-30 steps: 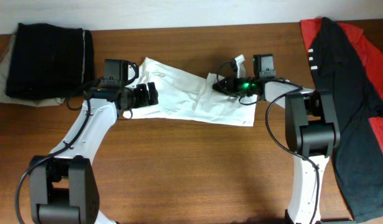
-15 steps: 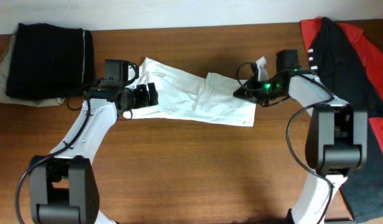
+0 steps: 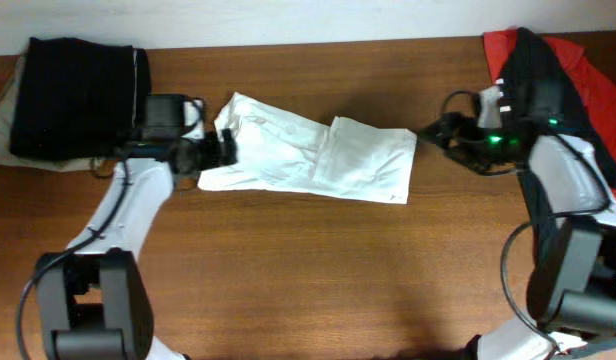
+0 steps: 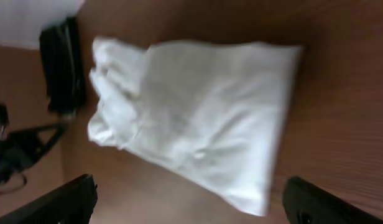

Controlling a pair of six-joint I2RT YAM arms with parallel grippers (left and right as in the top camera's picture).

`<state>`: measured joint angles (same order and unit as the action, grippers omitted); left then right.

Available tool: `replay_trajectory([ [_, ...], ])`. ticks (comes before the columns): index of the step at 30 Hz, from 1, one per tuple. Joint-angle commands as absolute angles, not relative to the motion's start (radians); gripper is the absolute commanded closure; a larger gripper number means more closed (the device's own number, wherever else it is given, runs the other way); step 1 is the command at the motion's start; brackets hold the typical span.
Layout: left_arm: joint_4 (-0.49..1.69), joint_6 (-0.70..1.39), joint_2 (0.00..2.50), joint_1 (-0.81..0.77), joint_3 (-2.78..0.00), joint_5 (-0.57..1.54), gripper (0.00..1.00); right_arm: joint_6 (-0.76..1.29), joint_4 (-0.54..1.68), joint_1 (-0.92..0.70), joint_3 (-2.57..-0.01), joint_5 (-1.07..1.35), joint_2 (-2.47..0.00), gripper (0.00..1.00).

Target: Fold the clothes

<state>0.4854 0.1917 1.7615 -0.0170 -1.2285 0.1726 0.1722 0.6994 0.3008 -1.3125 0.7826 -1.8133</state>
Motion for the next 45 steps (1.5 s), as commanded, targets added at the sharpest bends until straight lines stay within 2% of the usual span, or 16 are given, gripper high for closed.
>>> replay_trajectory([
  [1, 0.474, 0.121, 1.760, 0.133, -1.229, 0.336, 0.01, 0.276, 0.701, 0.439, -1.314, 0.698, -1.805, 0.01],
  [4, 0.482, 0.084, 1.760, 0.152, -1.260, 0.429, 0.01, 0.308, 0.712, 0.498, -1.314, 0.698, -1.805, 0.01],
  [10, 0.921, 0.001, 1.821, 0.132, -1.647, 0.431, 0.01, 0.308, 0.722, 0.497, -1.314, 0.698, -1.805, 0.01],
  [11, 1.052, -0.055, 1.902, 0.121, -1.748, 0.432, 0.01, 0.308, 0.722, 0.497, -1.314, 0.698, -1.805, 0.01],
  [13, 1.131, -0.130, 2.039, 0.109, -1.804, 0.506, 0.01, 0.308, 0.722, 0.497, -1.314, 0.698, -1.805, 0.01],
  [15, 1.086, -0.130, 2.140, 0.123, -1.804, 0.524, 0.01, 0.308, 0.722, 0.497, -1.314, 0.698, -1.805, 0.01],
  [17, 1.041, -0.208, 2.212, 0.135, -1.804, 0.648, 0.01, 0.308, 0.722, 0.497, -1.314, 0.698, -1.805, 0.01],
  [22, 0.892, -0.207, 2.276, 0.138, -1.804, 0.647, 0.01, 0.308, 0.722, 0.497, -1.314, 0.698, -1.805, 0.02],
  [30, 0.873, -0.208, 2.361, 0.085, -1.808, 0.666, 0.01, 0.308, 0.722, 0.497, -1.314, 0.698, -1.805, 0.01],
  [34, 0.867, -0.189, 2.374, -0.005, -1.808, 0.522, 0.01, 0.308, 0.722, 0.497, -1.314, 0.698, -1.805, 0.01],
  [37, 0.848, -0.170, 2.418, -0.022, -1.808, 0.494, 0.03, 0.308, 0.722, 0.497, -1.314, 0.698, -1.805, 0.01],
  [39, 0.844, -0.130, 2.440, -0.022, -1.808, 0.401, 0.45, 0.308, 0.722, 0.497, -1.314, 0.698, -1.805, 0.01],
  [40, 0.842, -0.088, 2.440, -0.022, -1.808, 0.331, 0.76, 0.308, 0.722, 0.497, -1.314, 0.698, -1.805, 0.01],
  [41, 0.846, -0.075, 2.440, -0.020, -1.808, 0.305, 0.92, 0.308, 0.722, 0.497, -1.314, 0.698, -1.805, 0.01],
  [42, 0.851, -0.044, 2.440, -0.019, -1.808, 0.270, 0.99, 0.308, 0.722, 0.497, -1.314, 0.698, -1.805, 0.01],
  [45, 0.909, 0.032, 2.434, 0.004, -1.831, 0.167, 0.99, 0.308, 0.722, 0.497, -1.314, 0.697, -1.805, 0.01],
])
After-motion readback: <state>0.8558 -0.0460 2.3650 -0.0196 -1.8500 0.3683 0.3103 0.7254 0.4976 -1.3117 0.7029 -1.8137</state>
